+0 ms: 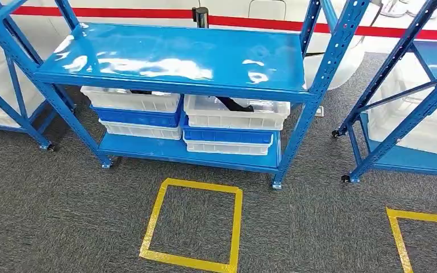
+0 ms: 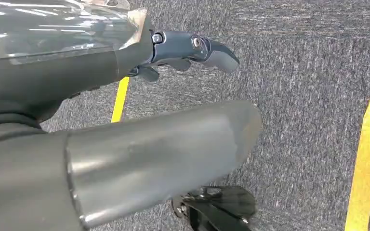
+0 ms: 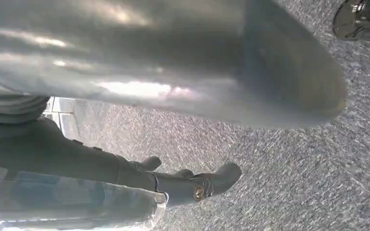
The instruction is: Take the parts from the cabinet and place them on the table.
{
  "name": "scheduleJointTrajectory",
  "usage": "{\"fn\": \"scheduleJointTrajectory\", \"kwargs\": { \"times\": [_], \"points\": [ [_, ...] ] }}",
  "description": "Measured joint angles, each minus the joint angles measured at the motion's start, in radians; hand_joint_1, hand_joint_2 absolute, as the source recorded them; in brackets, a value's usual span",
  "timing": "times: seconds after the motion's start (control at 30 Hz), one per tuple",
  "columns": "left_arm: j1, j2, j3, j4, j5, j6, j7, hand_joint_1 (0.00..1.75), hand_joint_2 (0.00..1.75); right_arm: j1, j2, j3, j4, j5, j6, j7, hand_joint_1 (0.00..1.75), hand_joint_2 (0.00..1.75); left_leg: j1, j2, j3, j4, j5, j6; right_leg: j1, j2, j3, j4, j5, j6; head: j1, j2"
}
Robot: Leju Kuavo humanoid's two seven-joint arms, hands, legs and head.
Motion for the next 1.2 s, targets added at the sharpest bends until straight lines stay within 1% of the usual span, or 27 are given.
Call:
{"fn": "scheduleJointTrajectory", "kwargs": {
  "times": [0.2,0.23,0.27,0.3,0.33,0.37,0.4,0.43,0.5,0.53,0.57,0.6,0.67,0.7,0.73,0.77,0.83,0.87,0.9,0.93,1.0,1.03,1.07,1.1,1.13,1.17,1.2],
  "points": [
    [0.0,0.0,0.0,0.0,0.0,0.0,0.0,0.0,0.0,0.001,0.0,0.0,0.0,0.0,0.0,0.0,0.0,0.0,0.0,0.0,0.0,-0.008,0.011,0.0,0.0,0.001,0.002,0.0,-0.001,0.0,0.0,0.0],
    [0.0,0.0,0.0,0.0,0.0,0.0,-0.001,0.0,0.0,0.002,0.0,0.001,0.0,0.0,0.0,0.0,0.0,0.0,0.001,0.0,0.004,-0.028,0.033,0.0,-0.001,0.003,0.007,0.0,-0.005,0.002,0.0,0.0],
    [0.0,0.001,0.001,0.0,0.0,0.0,-0.002,0.0,0.0,0.003,0.001,0.002,0.0,-0.001,0.0,0.0,0.0,0.0,0.003,0.0,0.026,-0.09,0.082,0.001,-0.002,0.006,0.016,0.0,-0.01,0.006,0.0,0.0],
    [0.001,0.001,0.002,0.0,0.0,0.0,-0.002,0.0,0.0,0.003,0.002,0.002,0.0,-0.001,0.0,0.0,0.0,0.0,0.004,0.0,0.055,-0.161,0.129,0.002,-0.003,0.007,0.024,0.0,-0.015,0.01,0.0,0.0],
    [0.001,0.002,0.003,0.0,-0.002,0.0,-0.002,0.0,0.0,0.003,0.002,0.002,0.0,-0.002,0.0,0.0,0.0,0.0,0.007,0.0,0.107,-0.288,0.187,0.006,-0.003,0.009,0.025,-0.001,-0.026,0.018,-0.001,0.0],
    [-0.002,0.002,0.003,0.001,-0.005,-0.002,-0.002,0.0,0.0,-0.001,0.002,0.002,0.0,-0.003,-0.001,0.0,0.0,0.0,-0.009,-0.005,0.114,-0.294,0.158,0.023,0.007,0.011,0.031,-0.007,-0.038,0.039,0.0,0.0],
    [-0.001,0.0,0.003,0.001,-0.009,-0.001,-0.002,0.0,0.0,-0.001,0.002,0.002,0.0,-0.003,-0.002,0.003,0.0,0.0,-0.008,-0.005,0.138,-0.316,0.163,0.05,0.005,0.007,0.043,0.007,-0.05,0.057,0.003,0.0],
    [-0.001,0.001,0.003,0.0,-0.009,-0.001,-0.002,0.0,0.0,-0.002,0.002,0.002,0.0,-0.003,-0.003,0.003,0.0,0.0,-0.008,-0.003,0.144,-0.32,0.16,0.059,0.009,0.006,0.014,0.064,-0.074,0.051,0.004,0.0],
    [-0.002,0.002,0.003,0.0,-0.009,-0.003,-0.002,0.0,0.0,-0.002,0.003,0.002,0.0,-0.003,-0.003,0.004,0.0,0.0,-0.013,0.0,0.152,-0.32,0.149,0.069,0.007,0.006,-0.091,0.234,-0.135,0.04,0.005,0.0],
    [-0.002,0.001,0.003,0.0,-0.009,-0.003,-0.002,0.0,0.0,-0.001,0.003,0.002,0.0,-0.003,-0.002,0.005,0.0,0.0,-0.015,-0.001,0.157,-0.319,0.143,0.072,0.01,0.006,-0.138,0.307,-0.151,0.042,0.005,0.0],
    [-0.002,0.0,0.003,0.001,-0.008,-0.003,-0.002,0.0,0.0,0.001,0.002,0.002,0.0,-0.003,-0.002,0.006,0.0,0.0,-0.018,-0.003,0.164,-0.319,0.137,0.074,0.011,0.006,-0.163,0.329,-0.143,0.048,0.005,0.0],
    [-0.001,-0.001,0.003,0.001,-0.006,-0.003,-0.003,0.0,0.0,0.002,0.002,0.002,0.0,-0.003,-0.002,0.008,0.0,0.0,-0.02,-0.006,0.174,-0.319,0.13,0.073,0.012,0.006,-0.16,0.296,-0.112,0.056,0.004,0.0],
    [-0.001,-0.001,0.004,0.001,-0.003,-0.003,-0.004,0.0,0.0,0.005,0.001,0.002,0.0,-0.003,-0.002,0.008,0.0,0.0,-0.023,-0.009,0.196,-0.319,0.115,0.071,0.018,0.005,-0.102,0.134,-0.021,0.068,0.005,0.0],
    [-0.001,-0.002,0.004,0.001,-0.003,-0.003,-0.005,0.0,0.0,0.005,0.0,0.002,0.0,-0.003,-0.002,0.008,0.0,0.0,-0.024,-0.008,0.205,-0.32,0.106,0.068,0.021,0.001,-0.067,0.038,0.024,0.063,0.005,0.0],
    [-0.002,-0.003,0.004,0.002,-0.003,-0.003,-0.005,0.0,0.0,0.005,-0.002,0.002,0.001,-0.003,-0.002,0.008,0.0,0.0,-0.032,-0.008,0.204,-0.317,0.094,0.063,0.032,-0.002,-0.054,0.014,0.035,0.046,0.004,0.0],
    [-0.003,-0.003,0.004,0.002,-0.002,-0.003,-0.005,0.0,0.0,0.002,-0.001,0.002,0.001,-0.003,-0.002,0.007,0.0,0.0,-0.033,-0.01,0.209,-0.318,0.087,0.057,0.032,-0.001,-0.046,0.012,0.033,0.036,0.006,0.0],
    [-0.003,-0.003,0.004,0.002,-0.002,-0.002,-0.007,0.0,0.0,0.001,-0.002,0.002,0.001,-0.002,-0.003,0.007,0.0,0.0,-0.027,-0.009,0.215,-0.323,0.078,0.048,0.036,0.0,-0.046,0.012,0.025,0.021,0.004,0.0],
    [-0.006,-0.002,0.004,0.002,-0.002,-0.002,-0.008,0.0,0.0,0.0,-0.001,0.002,0.0,-0.002,-0.003,0.007,0.0,0.0,-0.031,-0.006,0.222,-0.324,0.071,0.04,0.024,0.0,-0.036,0.002,0.024,0.014,0.004,0.0],
    [-0.005,0.0,0.004,0.0,-0.002,-0.001,-0.008,0.0,0.0,0.001,0.003,0.002,0.0,-0.002,-0.003,0.007,0.0,0.0,-0.024,-0.008,0.224,-0.31,0.066,0.035,0.011,0.003,-0.022,-0.006,0.026,0.01,0.006,0.0],
    [-0.005,0.0,0.004,0.0,-0.002,-0.001,-0.009,0.0,0.0,0.001,0.002,0.003,0.0,-0.002,-0.004,0.006,0.0,0.0,-0.023,-0.007,0.204,-0.267,0.045,0.03,0.009,0.002,-0.014,-0.008,0.019,-0.003,0.003,0.0],
    [-0.005,-0.001,0.004,0.001,-0.002,-0.001,-0.009,0.0,0.0,0.0,0.001,0.003,0.0,-0.002,-0.004,0.006,0.0,0.0,-0.012,-0.007,0.111,-0.112,-0.022,0.017,0.009,0.001,-0.001,-0.008,0.009,-0.014,0.001,0.0],
    [-0.004,0.0,0.004,0.001,-0.002,-0.001,-0.009,0.0,0.0,0.0,0.002,0.003,0.0,-0.002,-0.004,0.006,0.0,0.0,-0.007,-0.007,0.061,-0.044,-0.039,0.011,0.009,0.001,0.004,-0.007,0.001,-0.012,0.003,0.0],
    [-0.003,0.0,0.004,0.001,-0.002,-0.001,-0.009,0.0,0.0,0.0,0.002,0.003,0.0,-0.002,-0.004,0.006,0.0,0.0,-0.001,-0.006,0.025,-0.01,-0.031,0.006,0.008,0.003,0.012,-0.007,-0.007,-0.009,0.002,0.0],
    [-0.003,0.0,0.004,0.001,-0.002,-0.001,-0.009,0.0,0.0,0.001,0.002,0.003,0.0,-0.002,-0.004,0.006,0.0,0.0,0.004,-0.006,0.016,-0.022,0.0,0.001,0.006,0.005,0.022,-0.007,-0.014,-0.005,0.002,0.0],
    [-0.002,0.001,0.004,0.001,-0.001,-0.001,-0.009,0.0,0.0,0.002,0.003,0.003,0.0,-0.002,-0.004,0.006,0.0,0.0,0.008,-0.005,0.022,-0.063,0.045,-0.004,0.001,0.006,0.034,-0.007,-0.023,0.0,0.002,0.0],
    [-0.002,0.003,0.004,0.001,-0.001,-0.001,-0.009,0.0,0.0,0.004,0.004,0.003,0.0,-0.002,-0.004,0.006,0.0,0.0,0.014,-0.004,0.057,-0.166,0.124,-0.01,-0.004,0.008,0.053,-0.007,-0.036,0.008,0.002,0.0],
    [-0.002,0.004,0.004,0.001,-0.001,-0.001,-0.009,0.0,0.0,0.003,0.004,0.003,0.0,-0.002,-0.004,0.006,0.0,0.0,0.018,-0.003,0.085,-0.242,0.172,-0.014,-0.008,0.009,0.065,-0.007,-0.045,0.014,0.002,0.0]
  ]
}}
